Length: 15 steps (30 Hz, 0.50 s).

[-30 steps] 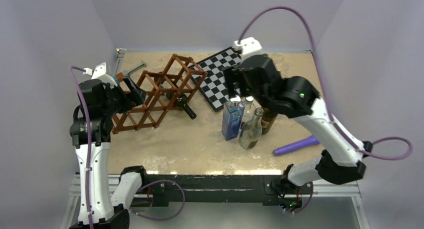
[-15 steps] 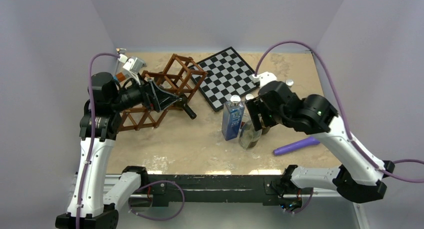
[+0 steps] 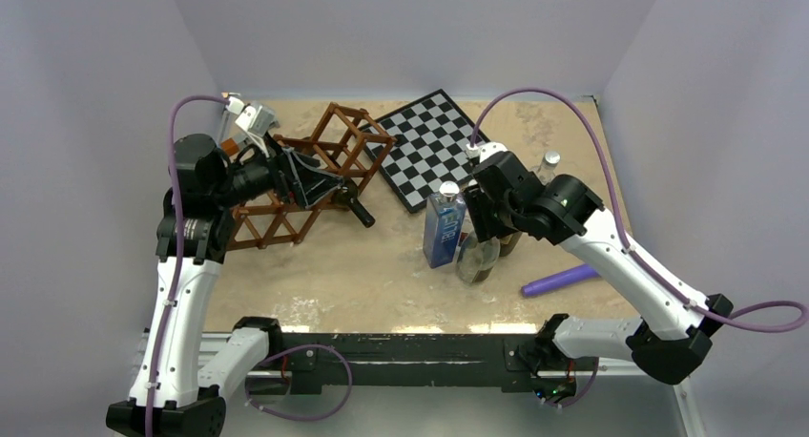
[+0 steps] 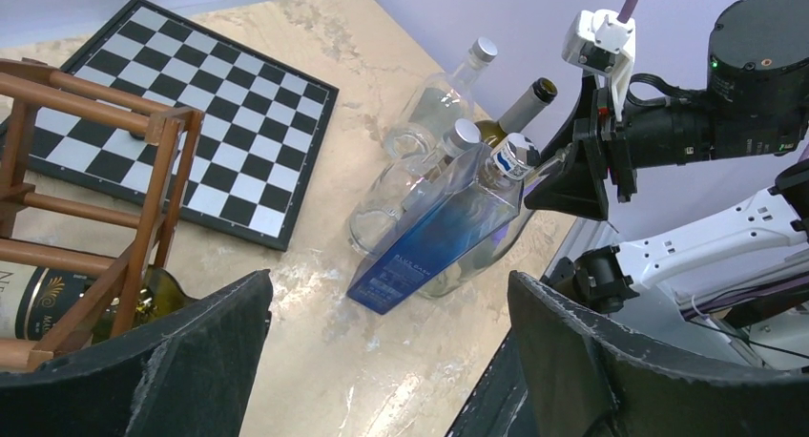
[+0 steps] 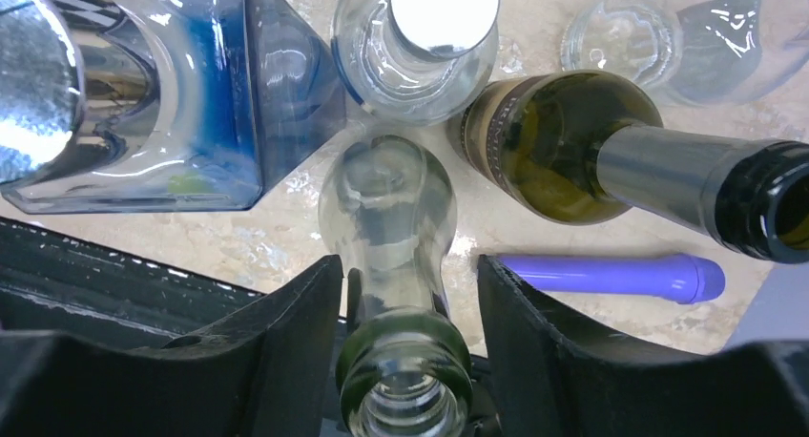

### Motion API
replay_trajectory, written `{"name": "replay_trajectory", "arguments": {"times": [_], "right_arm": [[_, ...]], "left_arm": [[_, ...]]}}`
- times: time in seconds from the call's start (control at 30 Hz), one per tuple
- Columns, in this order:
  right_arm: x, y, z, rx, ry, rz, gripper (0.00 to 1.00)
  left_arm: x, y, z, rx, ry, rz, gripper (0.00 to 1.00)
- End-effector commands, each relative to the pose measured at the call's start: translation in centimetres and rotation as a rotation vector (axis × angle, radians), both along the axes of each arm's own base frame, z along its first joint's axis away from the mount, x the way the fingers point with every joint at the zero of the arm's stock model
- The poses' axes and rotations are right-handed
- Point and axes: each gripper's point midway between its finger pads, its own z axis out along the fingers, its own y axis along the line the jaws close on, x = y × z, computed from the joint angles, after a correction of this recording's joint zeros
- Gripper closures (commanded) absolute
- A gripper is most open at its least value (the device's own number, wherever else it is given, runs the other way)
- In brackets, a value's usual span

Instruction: Put the wine bottle on the wine rack

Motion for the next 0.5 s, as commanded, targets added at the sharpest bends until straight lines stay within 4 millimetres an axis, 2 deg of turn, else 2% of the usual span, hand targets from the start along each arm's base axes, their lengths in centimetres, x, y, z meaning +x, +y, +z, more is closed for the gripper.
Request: {"name": "replay_trajectory", "arguments": {"times": [0.0,0.1,0.17,0.2,0.37,0.47], "right_arm": [[0.9,1.0,0.4,0.059,-0.041,0.003,0.44],[1.1,1.2,0.1,0.064,-0.049,0.013,0.47],[1.2,1.2,0.1,0.064,-0.055,0.013,0.52],[1.2,1.2,0.1,0.066,-0.058,0.012,0.57],[0.9,0.6,0.5,0.058,-0.062,0.008,1.00],[0.4,0.1,1.6,0.072,-0.077,0.012,1.00]], "left_arm": [[0.2,0.0,1.0,0.006,-0.065,0.008,0.03],[0.2,0.1,0.9,0.010,-0.067,0.015,0.03],[0.2,0.2,0.8,0.016,-0.068,0.017,0.03],[0.2,0.2,0.6,0.018,-0.068,0.018,0.03],[-0.3,0.1,0.3,0.016,-0.072,0.005,0.01],[-1.6,-0.8,0.5,0.003,-0.099,-0.083,0.01]]}}
